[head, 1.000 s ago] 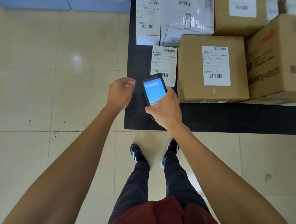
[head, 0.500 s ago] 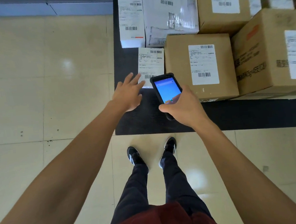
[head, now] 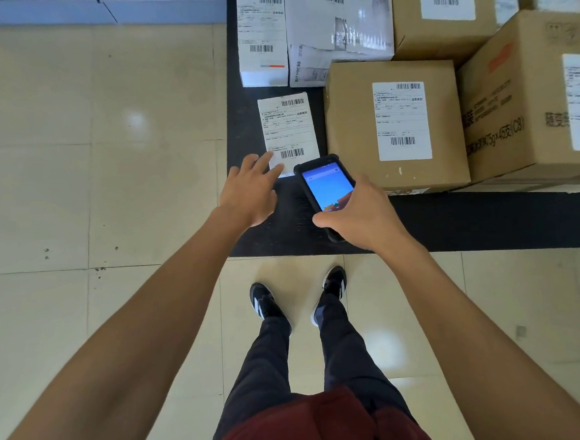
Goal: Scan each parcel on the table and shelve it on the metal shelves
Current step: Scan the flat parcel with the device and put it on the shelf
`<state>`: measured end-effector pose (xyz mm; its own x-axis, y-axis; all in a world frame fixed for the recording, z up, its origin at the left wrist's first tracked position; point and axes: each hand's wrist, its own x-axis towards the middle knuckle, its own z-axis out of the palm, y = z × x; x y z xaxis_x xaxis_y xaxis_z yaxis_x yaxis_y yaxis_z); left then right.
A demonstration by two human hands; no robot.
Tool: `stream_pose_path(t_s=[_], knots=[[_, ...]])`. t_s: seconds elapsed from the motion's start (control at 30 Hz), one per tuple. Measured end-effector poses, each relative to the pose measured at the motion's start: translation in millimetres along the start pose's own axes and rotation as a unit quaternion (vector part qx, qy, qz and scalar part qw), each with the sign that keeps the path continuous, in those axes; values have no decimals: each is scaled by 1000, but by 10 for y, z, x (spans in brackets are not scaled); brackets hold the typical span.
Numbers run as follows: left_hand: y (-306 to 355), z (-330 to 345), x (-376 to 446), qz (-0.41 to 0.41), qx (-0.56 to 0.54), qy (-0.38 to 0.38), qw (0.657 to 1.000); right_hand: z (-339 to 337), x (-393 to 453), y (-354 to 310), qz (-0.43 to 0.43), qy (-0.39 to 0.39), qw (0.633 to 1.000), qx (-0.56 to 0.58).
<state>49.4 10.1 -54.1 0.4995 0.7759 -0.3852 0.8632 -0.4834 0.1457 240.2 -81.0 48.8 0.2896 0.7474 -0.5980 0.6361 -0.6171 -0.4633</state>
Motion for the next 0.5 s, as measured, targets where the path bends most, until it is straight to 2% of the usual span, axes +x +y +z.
stream_pose_path(t_s=[0.5], knots=[[-16,13,-39,-4,3,-13,1000,101,-161,62,10,-21,1000,-8]])
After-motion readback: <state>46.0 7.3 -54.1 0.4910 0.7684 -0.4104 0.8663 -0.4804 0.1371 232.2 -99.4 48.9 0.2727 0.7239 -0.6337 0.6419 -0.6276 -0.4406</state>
